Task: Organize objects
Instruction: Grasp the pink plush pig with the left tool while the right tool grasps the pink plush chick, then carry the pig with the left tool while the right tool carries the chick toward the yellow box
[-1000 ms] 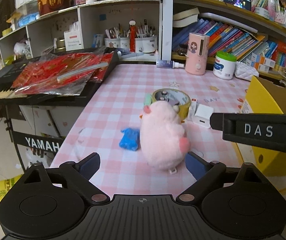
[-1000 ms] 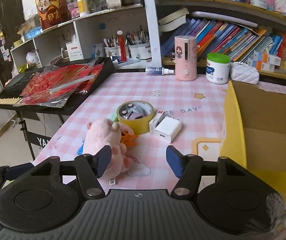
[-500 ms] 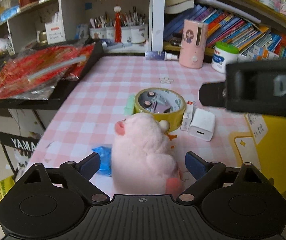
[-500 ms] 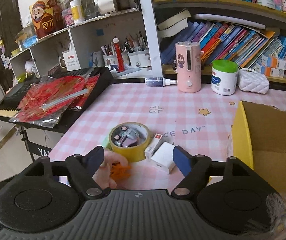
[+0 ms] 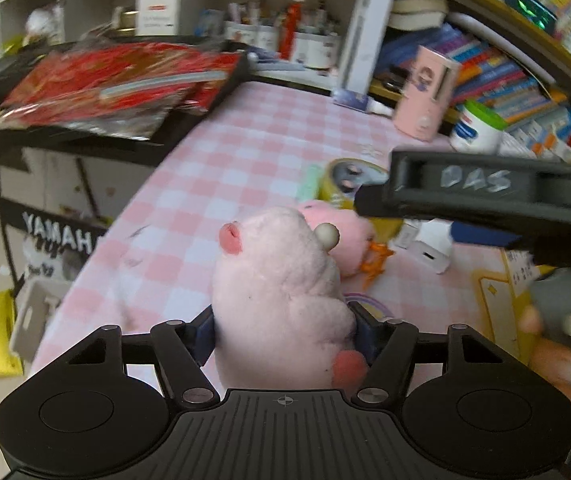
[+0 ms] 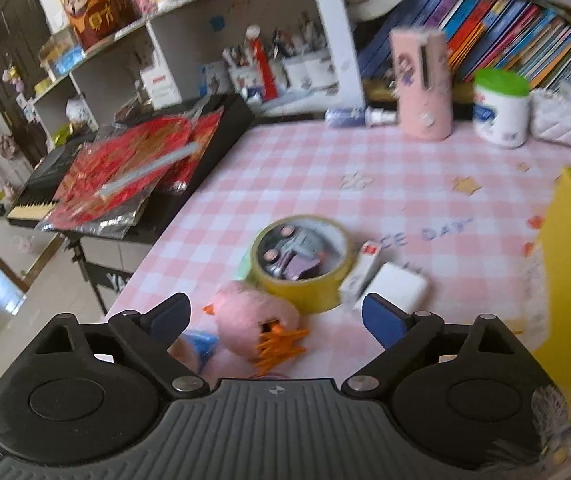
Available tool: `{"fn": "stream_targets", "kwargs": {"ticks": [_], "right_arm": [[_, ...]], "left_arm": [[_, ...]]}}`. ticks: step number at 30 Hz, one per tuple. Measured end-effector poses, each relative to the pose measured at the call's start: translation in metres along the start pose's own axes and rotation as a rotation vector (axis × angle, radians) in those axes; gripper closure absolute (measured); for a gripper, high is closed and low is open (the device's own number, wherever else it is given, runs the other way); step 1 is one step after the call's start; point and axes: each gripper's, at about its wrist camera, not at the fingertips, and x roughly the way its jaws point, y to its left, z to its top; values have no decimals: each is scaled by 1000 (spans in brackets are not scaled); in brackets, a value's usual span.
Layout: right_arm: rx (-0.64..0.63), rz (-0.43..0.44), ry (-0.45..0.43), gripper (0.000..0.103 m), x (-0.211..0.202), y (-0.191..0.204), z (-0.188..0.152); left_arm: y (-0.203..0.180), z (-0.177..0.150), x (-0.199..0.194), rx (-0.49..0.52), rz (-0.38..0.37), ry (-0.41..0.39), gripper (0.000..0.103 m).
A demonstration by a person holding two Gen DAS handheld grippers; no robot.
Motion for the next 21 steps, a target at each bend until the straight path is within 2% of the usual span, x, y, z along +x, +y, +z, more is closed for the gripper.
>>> {"fn": "stream_targets", "kwargs": {"ticks": [10, 12, 13, 14, 21], "right_arm": [[22, 0, 132, 13, 69, 2, -4], [35, 2, 145, 20, 76, 0, -6], [18, 1, 125, 28, 76, 2, -6], [-1, 10, 131, 41, 77, 3, -6], [-9, -3, 123, 43, 55, 6, -8]], "left_arm": [[24, -2, -27, -59, 66, -47, 37], [26, -3, -30, -66, 70, -54, 37], [28, -4, -33, -70, 71, -59, 37], [30, -4, -34, -75, 72, -64, 37], [34, -6, -46, -87, 47, -97, 37]]}}
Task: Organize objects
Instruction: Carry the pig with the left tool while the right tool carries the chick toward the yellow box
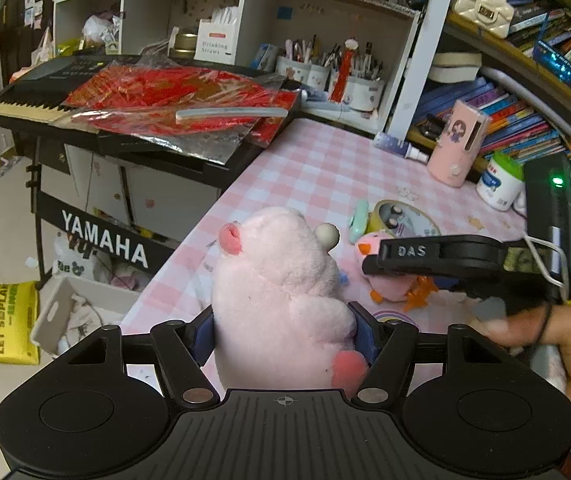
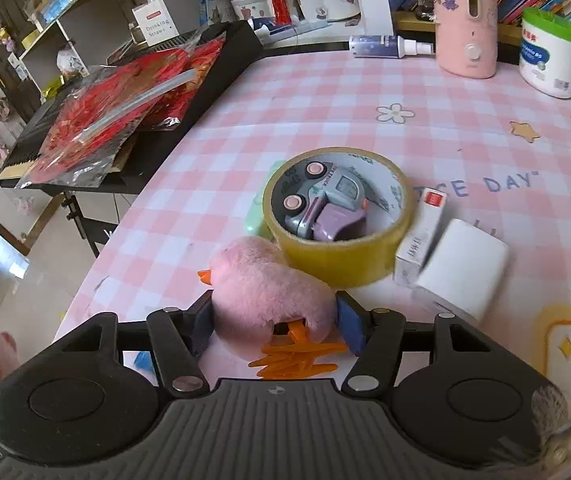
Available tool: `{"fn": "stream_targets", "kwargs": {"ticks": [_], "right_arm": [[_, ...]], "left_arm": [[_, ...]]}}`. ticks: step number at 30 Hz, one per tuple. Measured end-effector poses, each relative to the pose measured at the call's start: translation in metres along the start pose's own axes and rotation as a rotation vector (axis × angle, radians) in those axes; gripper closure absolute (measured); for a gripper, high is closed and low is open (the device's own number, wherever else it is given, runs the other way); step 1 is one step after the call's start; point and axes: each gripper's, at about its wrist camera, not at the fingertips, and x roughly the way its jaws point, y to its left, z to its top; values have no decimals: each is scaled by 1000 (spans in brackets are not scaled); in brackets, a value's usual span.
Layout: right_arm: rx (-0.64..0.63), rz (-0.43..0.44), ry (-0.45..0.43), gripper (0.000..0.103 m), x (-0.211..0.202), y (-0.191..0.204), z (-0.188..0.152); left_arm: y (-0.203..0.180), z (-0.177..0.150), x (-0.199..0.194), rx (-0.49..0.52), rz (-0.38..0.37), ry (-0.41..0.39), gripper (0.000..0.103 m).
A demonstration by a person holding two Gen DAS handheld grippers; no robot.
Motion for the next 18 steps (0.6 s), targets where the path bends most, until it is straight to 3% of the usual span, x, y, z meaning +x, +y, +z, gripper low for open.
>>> {"fn": "stream_targets", "kwargs": {"ticks": [7, 18], "right_arm": [[-7, -4, -51, 43, -50, 7, -16], [-28, -91, -142, 43, -117, 19, -60]], "left_arm": [[1, -6, -13, 21, -50, -16, 37], [-2, -26, -41, 69, -170, -31, 37]]}}
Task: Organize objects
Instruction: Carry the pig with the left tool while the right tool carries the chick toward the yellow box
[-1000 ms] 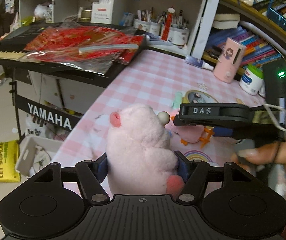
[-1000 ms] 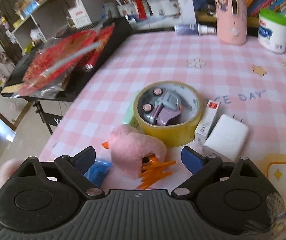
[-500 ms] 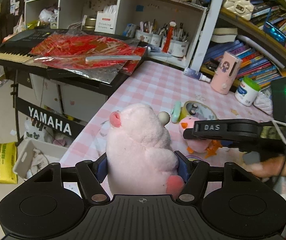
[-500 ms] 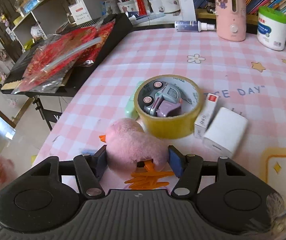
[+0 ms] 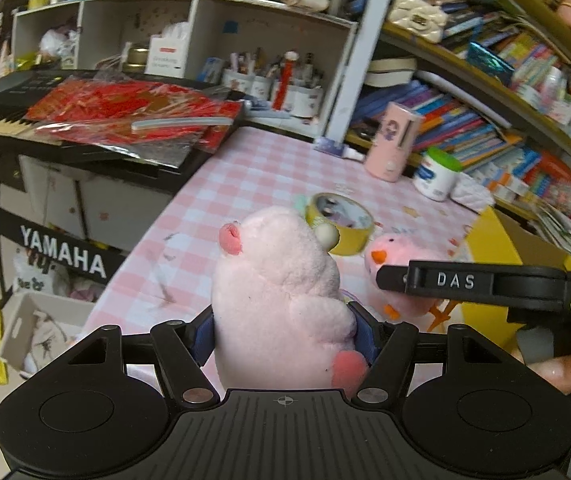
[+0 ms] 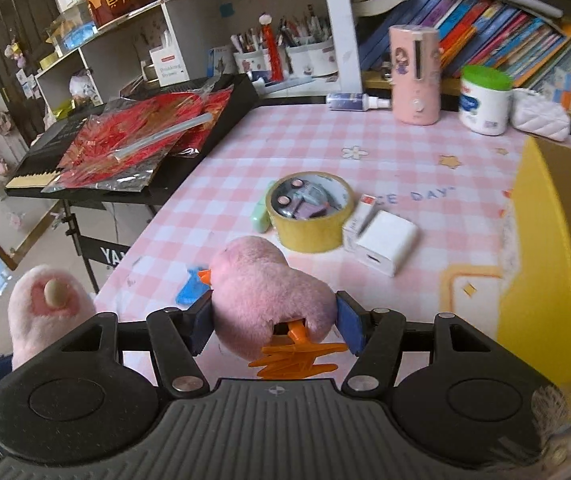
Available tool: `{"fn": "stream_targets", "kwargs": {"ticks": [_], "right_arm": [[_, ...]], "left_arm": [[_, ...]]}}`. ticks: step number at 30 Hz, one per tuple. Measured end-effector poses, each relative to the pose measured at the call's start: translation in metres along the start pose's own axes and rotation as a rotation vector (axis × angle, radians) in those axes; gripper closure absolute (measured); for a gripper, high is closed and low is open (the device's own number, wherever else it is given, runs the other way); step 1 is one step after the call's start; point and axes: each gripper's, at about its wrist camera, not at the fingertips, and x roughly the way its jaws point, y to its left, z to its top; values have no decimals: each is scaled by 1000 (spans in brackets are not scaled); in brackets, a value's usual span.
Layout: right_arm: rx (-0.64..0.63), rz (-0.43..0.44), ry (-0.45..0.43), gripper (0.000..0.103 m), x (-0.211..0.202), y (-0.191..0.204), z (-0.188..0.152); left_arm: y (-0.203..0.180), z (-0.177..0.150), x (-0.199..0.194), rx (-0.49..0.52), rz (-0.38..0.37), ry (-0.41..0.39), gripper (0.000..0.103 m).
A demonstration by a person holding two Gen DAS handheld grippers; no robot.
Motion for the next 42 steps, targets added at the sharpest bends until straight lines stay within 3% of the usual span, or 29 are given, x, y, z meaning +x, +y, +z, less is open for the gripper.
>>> {"fn": "stream_targets", "kwargs": {"ticks": [15, 26, 42], "right_arm": [[97, -113, -8, 43, -75, -6, -85], [243, -234, -1, 43, -123, -31, -147], [356, -340, -21, 43, -160, -65, -171]], "left_arm": [[-21, -50, -41, 111, -129, 76, 37], [-51, -85, -58, 217, -246, 139, 37], [-94, -90, -59, 317, -351, 144, 37]]}}
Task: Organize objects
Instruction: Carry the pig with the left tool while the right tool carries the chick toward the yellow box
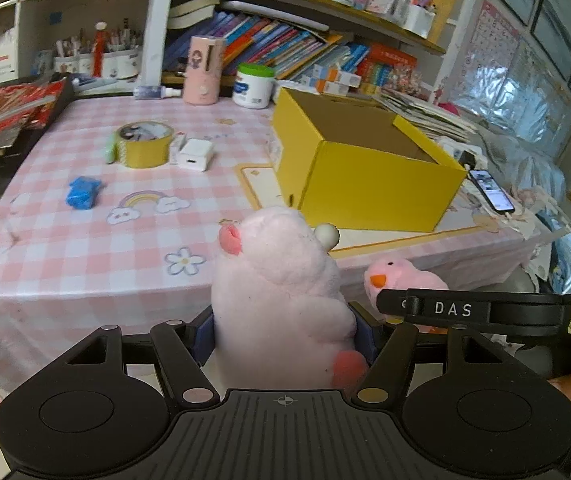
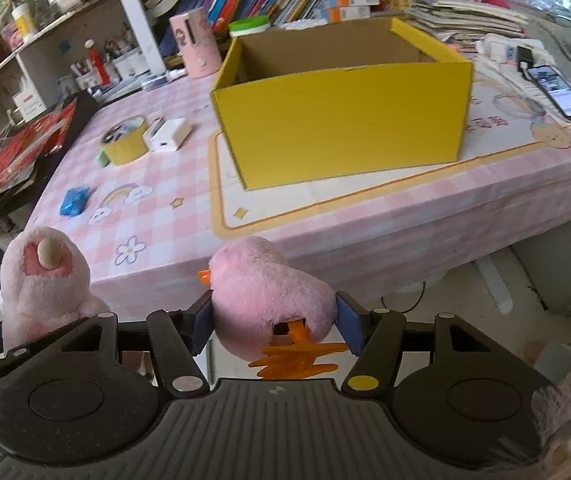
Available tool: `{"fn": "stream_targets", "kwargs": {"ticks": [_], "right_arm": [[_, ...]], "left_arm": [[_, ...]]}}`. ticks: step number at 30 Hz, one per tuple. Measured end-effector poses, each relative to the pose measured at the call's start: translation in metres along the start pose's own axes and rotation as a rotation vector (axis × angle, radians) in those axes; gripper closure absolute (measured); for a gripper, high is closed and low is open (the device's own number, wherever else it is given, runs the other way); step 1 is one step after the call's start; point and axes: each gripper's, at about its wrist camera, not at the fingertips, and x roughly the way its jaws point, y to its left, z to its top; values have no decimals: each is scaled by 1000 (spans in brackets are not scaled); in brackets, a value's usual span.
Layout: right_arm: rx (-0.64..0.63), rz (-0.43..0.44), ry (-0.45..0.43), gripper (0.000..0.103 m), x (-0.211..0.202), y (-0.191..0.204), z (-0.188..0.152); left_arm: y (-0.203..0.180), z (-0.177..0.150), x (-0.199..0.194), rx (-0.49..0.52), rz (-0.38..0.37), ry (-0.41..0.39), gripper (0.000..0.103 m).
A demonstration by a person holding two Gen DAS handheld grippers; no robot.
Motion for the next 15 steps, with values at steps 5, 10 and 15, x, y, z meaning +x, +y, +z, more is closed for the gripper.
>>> {"fn": "stream_targets", "kwargs": {"ticks": [5, 10, 15], "right_arm": [[44, -31, -11, 43, -6, -19, 0], [76, -49, -20, 43, -12, -36, 0], [91, -63, -23, 43, -16, -49, 1]], "left_arm": [[-18, 4, 7, 48, -40, 8, 37], [-33, 7, 13, 75, -64, 8, 37], [-45, 9, 19, 98, -87, 12, 37]]}}
